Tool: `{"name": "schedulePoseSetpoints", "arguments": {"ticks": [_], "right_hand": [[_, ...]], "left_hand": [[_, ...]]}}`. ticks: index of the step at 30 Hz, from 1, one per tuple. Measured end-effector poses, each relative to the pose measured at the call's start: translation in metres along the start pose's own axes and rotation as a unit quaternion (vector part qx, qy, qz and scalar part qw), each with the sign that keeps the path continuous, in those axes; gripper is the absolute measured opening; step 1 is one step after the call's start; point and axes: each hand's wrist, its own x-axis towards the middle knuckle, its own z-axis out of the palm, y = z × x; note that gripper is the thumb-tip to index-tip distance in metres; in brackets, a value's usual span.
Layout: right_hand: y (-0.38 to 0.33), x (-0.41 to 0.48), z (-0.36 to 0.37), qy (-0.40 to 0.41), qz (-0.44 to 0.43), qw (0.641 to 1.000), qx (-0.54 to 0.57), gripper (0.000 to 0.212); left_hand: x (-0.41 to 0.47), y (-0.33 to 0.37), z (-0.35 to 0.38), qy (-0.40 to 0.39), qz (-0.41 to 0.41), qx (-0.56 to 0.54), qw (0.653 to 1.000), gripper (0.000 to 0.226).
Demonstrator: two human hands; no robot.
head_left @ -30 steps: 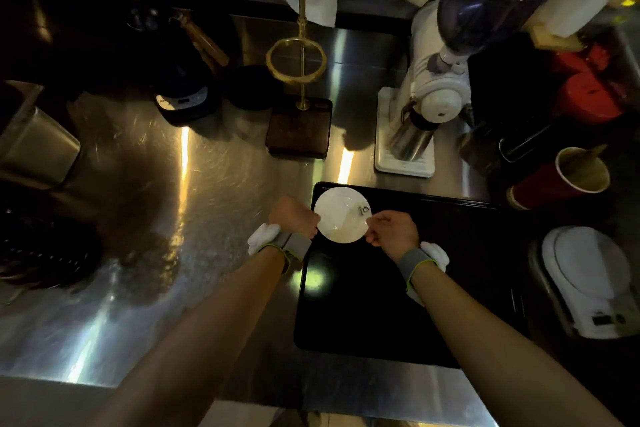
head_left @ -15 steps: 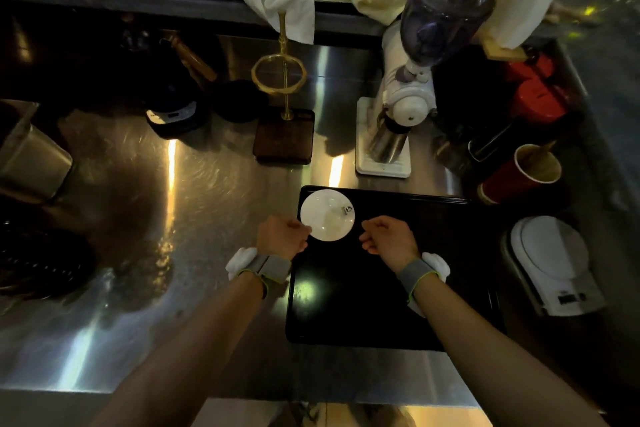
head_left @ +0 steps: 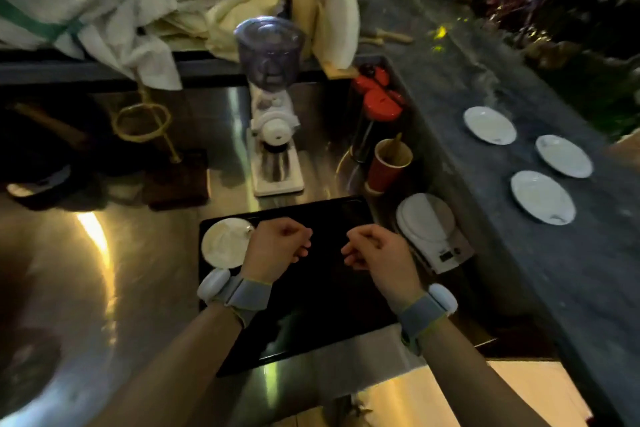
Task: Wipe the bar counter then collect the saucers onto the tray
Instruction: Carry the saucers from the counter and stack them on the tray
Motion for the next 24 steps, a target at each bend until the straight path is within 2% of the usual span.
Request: {"name": "schedulePoseSetpoints", "arguments": {"ticks": [5, 11, 18, 24], "right_hand": [[-0.025, -0.030, -0.097, 0.063, -0.053, 0.997, -0.002, 0.013], [-0.042, -0.046, -0.196, 0.147, -0.059, 0.987, 0.024, 0.011], [-0.032, -0.031, -0.300, 0.209, -0.015, 0.978, -0.013, 0.011], [-0.007, 0.000, -0.361, 0.234, 0.031, 0.967, -0.097, 0.012]], "left_hand": [[-0.015, 0.051, 0.088, -0.066, 0.072, 0.059, 0.993, 0.016], [-0.024, 0.090, 0.175, -0.130, 0.124, 0.097, 0.979, 0.011], [-0.005, 0.115, 0.276, -0.166, 0.092, 0.113, 0.975, 0.009], [0.022, 0.131, 0.328, -0.153, 0.029, 0.120, 0.980, 0.025]]}}
